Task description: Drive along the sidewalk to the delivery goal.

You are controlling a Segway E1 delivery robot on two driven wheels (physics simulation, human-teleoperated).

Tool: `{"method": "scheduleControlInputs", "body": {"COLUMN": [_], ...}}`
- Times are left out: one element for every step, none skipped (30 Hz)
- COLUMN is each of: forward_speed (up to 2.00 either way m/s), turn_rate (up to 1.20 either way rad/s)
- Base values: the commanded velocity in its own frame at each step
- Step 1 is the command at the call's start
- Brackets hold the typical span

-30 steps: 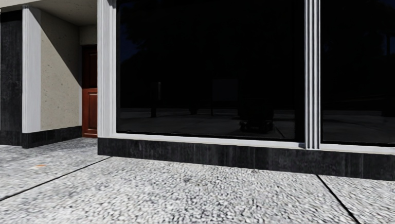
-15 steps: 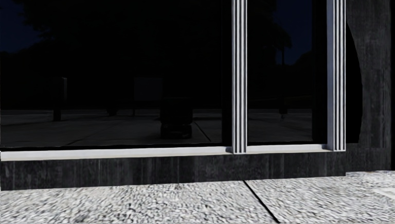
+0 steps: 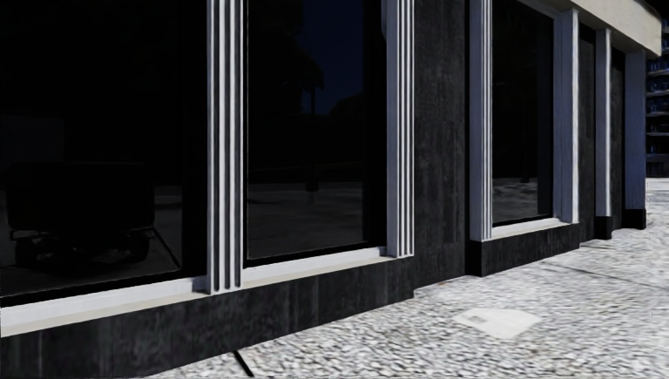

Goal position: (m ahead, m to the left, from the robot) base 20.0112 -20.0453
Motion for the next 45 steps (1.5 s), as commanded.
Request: {"method": "scheduleControlInputs", "body": {"forward_speed": [1.0,1.0,1.0,1.0,1.0,1.02,1.05,1.07,1.07,1.1,1.13,1.14,1.17,1.17,1.2,1.22,1.23,1.23,1.23,1.23,1.23,1.23,1.24,1.24,1.24,1.24,1.24,1.24,1.24,1.24,1.24,1.24,1.24,1.24,1.24,1.24,1.24,1.24,1.24,1.24,1.24,1.24,1.24,1.24,1.24], "turn_rate": [-1.04,-1.04,-1.04,-1.04,-1.04,-1.04,-1.04,-1.04,-1.04,-1.04,-1.04,-1.04,-1.04,-1.04,-1.04,-1.04,-1.04,-1.04,-1.04,-1.04,-1.04,-1.04,-1.04,-1.04,-1.04,-1.03,-0.99,-0.97,-0.97,-0.97,-0.96,-0.95,-0.95,-0.94,-0.93,-0.93,-0.93,-0.92,-0.83,-0.83,-0.67,-0.1,0.0,0.0,0.0]}}
